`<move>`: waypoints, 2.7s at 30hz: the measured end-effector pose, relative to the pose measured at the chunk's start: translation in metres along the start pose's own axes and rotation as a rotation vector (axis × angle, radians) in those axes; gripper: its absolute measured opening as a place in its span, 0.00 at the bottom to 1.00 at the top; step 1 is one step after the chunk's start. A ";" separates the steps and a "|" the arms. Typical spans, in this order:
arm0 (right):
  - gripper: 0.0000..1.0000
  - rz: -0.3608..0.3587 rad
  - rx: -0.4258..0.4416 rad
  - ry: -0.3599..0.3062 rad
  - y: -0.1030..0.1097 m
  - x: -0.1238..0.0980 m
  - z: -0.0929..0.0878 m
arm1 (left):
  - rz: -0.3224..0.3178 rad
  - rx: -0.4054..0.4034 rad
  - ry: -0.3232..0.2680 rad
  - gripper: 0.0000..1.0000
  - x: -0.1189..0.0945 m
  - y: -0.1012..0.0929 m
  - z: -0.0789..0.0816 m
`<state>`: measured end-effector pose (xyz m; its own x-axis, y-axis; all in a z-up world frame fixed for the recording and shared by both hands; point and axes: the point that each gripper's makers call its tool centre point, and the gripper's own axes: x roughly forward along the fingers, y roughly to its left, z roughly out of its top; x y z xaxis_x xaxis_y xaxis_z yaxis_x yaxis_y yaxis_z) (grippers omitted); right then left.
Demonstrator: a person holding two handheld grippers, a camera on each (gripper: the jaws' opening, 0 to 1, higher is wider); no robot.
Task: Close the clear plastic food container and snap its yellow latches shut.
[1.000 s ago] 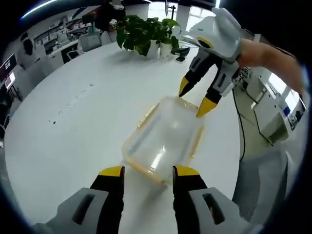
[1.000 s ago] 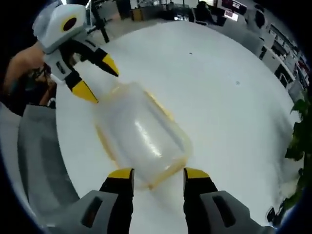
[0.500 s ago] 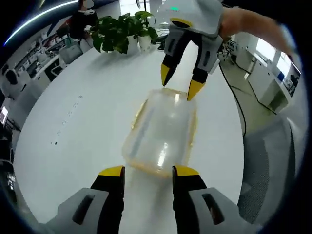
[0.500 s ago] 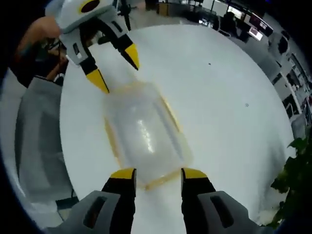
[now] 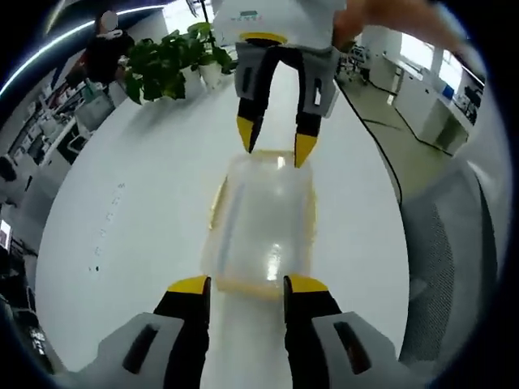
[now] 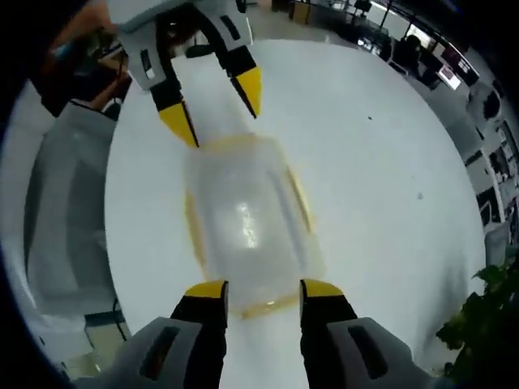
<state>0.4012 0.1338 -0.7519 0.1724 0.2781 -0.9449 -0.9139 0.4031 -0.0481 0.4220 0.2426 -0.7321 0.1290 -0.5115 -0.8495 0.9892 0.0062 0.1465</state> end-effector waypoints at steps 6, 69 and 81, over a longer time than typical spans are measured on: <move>0.32 0.003 -0.019 -0.014 0.002 0.000 0.009 | -0.034 0.024 -0.003 0.34 0.005 -0.006 0.009; 0.35 0.059 -0.117 -0.149 -0.009 0.011 0.052 | -0.117 -0.012 -0.120 0.45 0.044 -0.036 0.055; 0.39 0.085 -0.127 -0.126 -0.015 0.017 0.049 | -0.116 0.009 -0.099 0.48 0.046 -0.044 0.045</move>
<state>0.4363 0.1755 -0.7513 0.1303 0.4169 -0.8996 -0.9647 0.2628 -0.0179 0.3809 0.1798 -0.7551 0.0061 -0.5908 -0.8068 0.9963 -0.0652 0.0553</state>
